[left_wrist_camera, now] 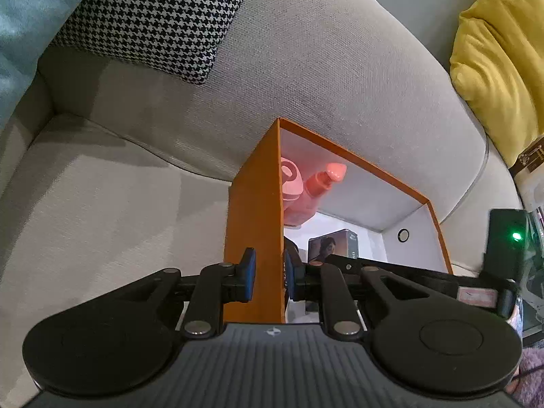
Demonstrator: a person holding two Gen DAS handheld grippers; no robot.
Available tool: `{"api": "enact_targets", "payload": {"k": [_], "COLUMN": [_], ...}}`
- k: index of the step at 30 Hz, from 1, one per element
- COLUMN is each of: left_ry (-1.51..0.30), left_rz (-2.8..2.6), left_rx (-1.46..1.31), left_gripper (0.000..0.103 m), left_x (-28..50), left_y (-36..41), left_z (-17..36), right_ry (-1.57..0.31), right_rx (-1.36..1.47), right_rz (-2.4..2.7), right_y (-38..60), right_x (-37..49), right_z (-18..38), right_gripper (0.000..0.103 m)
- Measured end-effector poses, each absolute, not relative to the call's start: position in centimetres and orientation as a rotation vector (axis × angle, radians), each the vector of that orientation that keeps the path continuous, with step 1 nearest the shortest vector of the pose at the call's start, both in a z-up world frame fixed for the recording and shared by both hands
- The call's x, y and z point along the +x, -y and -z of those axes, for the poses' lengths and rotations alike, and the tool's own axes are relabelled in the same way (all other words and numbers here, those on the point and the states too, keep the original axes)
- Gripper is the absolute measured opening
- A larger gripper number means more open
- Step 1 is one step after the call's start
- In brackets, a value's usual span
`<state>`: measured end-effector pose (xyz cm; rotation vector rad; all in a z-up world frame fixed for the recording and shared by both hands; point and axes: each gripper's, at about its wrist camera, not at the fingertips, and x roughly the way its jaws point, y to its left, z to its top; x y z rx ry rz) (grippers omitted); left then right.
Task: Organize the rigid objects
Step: 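Open left tool releasing plaid case while right tool lowers photo card box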
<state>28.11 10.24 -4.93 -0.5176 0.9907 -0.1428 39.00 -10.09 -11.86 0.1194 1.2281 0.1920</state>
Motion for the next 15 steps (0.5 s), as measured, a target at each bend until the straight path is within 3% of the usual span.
{"api": "enact_targets", "payload": {"k": [15], "left_ry": [-0.995], "left_rz": [0.162], "left_rx": [-0.558], "left_gripper": [0.019], "left_x": [28.0], "left_y": [-10.7], "left_z": [5.8], "right_ry": [-1.315], "right_rx": [0.188], "right_rz": [-0.240], "right_y": [9.5], "right_x": [40.6], "right_z": [12.9], "right_gripper": [0.024]}}
